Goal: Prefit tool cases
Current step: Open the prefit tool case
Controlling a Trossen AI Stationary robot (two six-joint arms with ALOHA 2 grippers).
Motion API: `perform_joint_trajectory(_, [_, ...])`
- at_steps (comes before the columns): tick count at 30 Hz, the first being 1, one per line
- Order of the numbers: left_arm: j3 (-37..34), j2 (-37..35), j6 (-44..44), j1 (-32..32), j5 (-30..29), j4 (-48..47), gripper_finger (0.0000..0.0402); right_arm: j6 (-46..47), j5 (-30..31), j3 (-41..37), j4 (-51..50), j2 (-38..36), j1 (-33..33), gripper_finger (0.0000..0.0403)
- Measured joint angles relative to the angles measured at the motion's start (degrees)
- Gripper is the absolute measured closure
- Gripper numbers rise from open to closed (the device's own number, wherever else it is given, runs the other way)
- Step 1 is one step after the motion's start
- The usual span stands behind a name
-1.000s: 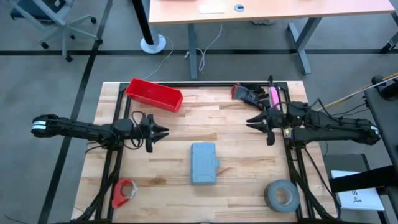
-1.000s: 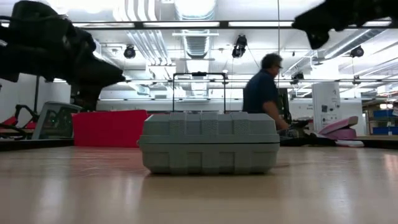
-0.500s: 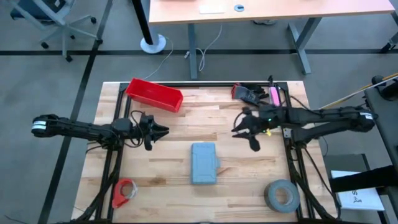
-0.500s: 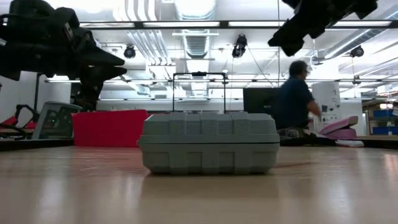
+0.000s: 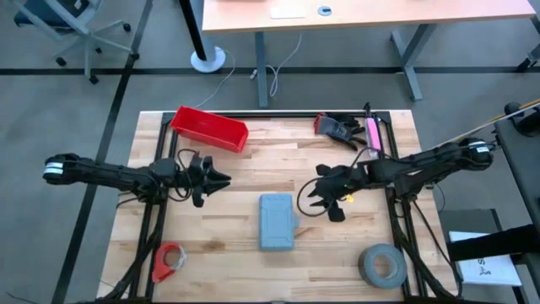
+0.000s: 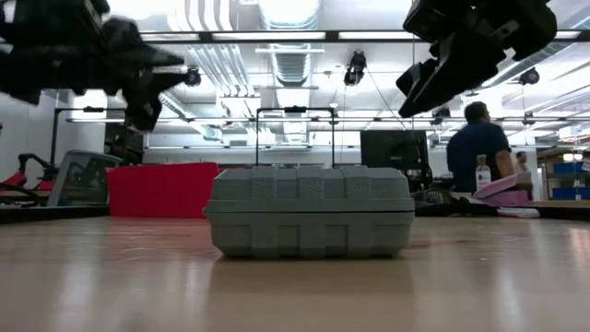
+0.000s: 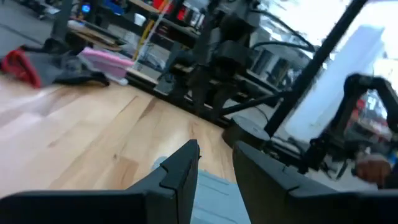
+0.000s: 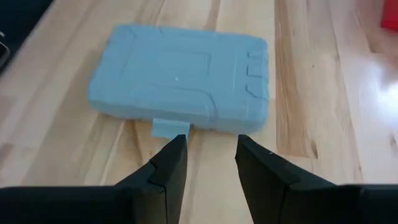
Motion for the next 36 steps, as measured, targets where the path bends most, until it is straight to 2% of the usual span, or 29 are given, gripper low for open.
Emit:
perform_joint_trajectory(7, [13.57, 5.7, 7.34, -4.83, -1.25, -15.86, 0.0294, 2.94, 0.42, 0.09, 4.44, 3.41, 3.19, 0.0273])
perform_joint_trajectory(9, [17.23, 8.63, 8.7, -6.46, -2.74, -19.25, 0.0294, 3.42, 2.82, 0.09, 4.94, 4.71, 4.78, 0.0271])
perform_joint_trajectory(14, [23.56, 15.72, 12.41, -12.48, -5.99, -20.65, 0.0294, 6.83, 8.1, 0.09, 5.89, 8.75, 8.48, 0.0265])
perform_joint_trajectory(17, [25.73, 18.61, 14.18, -17.06, -10.74, -20.72, 0.0294, 9.62, 10.65, 0.09, 8.2, 10.8, 10.47, 0.0259])
perform_joint_trajectory(21, [26.06, 20.3, 15.49, -22.33, -19.14, -20.91, 0.0294, 12.94, 12.61, 0.09, 9.75, 12.75, 11.93, 0.0247])
perform_joint_trajectory(25, [24.17, 20.53, 13.23, -25.43, -25.91, -20.91, 0.0294, 16.33, 12.73, 0.09, 11.19, 14.56, 12.03, 0.0229])
perform_joint_trajectory(36, [18.24, 22.8, -0.88, -25.85, -32.65, -20.88, 0.0293, 17.06, 12.93, 0.07, 15.18, 21.63, 12.01, 0.0176])
